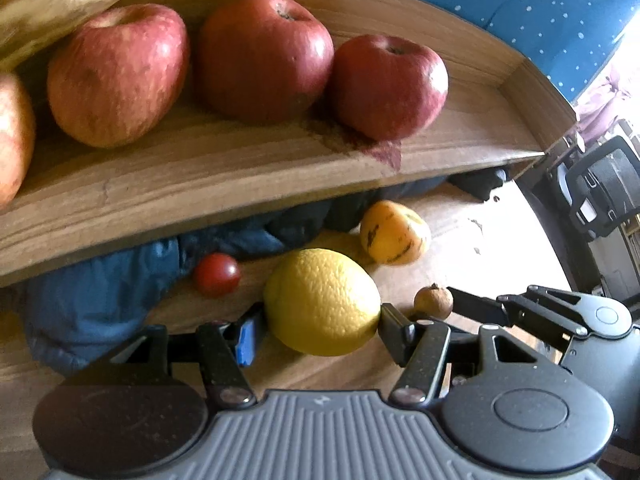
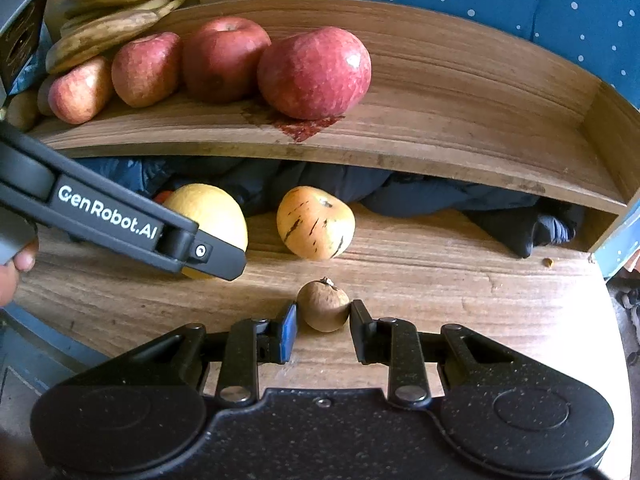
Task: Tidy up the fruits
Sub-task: 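Lift the lemon in the left tool while the right tool lifts the brown fruit, then carry the lemon in the left tool over the tray while the right tool carries the brown fruit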
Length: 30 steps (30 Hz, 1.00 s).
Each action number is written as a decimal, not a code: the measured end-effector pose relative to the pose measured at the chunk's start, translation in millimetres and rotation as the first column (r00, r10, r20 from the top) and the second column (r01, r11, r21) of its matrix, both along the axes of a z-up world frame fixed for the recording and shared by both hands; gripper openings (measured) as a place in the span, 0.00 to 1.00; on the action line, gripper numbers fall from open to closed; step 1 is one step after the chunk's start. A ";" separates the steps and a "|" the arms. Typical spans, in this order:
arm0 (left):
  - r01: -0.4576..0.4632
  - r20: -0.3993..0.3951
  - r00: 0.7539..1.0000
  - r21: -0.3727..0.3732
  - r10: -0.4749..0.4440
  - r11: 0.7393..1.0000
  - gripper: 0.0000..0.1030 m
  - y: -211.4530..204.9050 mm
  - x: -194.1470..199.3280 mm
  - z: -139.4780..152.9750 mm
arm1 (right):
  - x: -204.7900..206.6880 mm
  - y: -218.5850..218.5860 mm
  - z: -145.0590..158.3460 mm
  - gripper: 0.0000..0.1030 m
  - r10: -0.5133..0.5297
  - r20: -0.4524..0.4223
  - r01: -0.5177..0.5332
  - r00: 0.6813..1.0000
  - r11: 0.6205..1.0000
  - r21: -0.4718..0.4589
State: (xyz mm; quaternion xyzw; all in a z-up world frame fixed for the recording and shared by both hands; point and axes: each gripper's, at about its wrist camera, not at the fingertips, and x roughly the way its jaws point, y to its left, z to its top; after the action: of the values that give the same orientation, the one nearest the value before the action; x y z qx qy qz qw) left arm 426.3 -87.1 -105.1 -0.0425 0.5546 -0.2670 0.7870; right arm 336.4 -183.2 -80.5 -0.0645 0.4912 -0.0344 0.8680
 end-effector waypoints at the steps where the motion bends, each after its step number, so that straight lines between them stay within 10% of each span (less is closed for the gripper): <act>1: 0.003 -0.003 1.000 0.001 -0.003 1.000 0.63 1.6 -1.7 0.1 | -2.5 2.8 -0.7 0.29 -0.001 0.000 0.001 1.000 1.000 0.000; 30: 0.043 -0.005 0.999 -0.003 -0.043 0.999 0.62 18.7 -17.2 4.6 | -30.1 32.3 5.3 0.29 -0.017 0.012 0.017 1.000 1.000 0.010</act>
State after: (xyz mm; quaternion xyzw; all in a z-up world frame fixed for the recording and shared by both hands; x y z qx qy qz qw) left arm 409.2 -68.3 -100.5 -0.0323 0.5570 -0.2844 0.7796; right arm 306.3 -150.9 -75.2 -0.0560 0.4865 -0.0396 0.8710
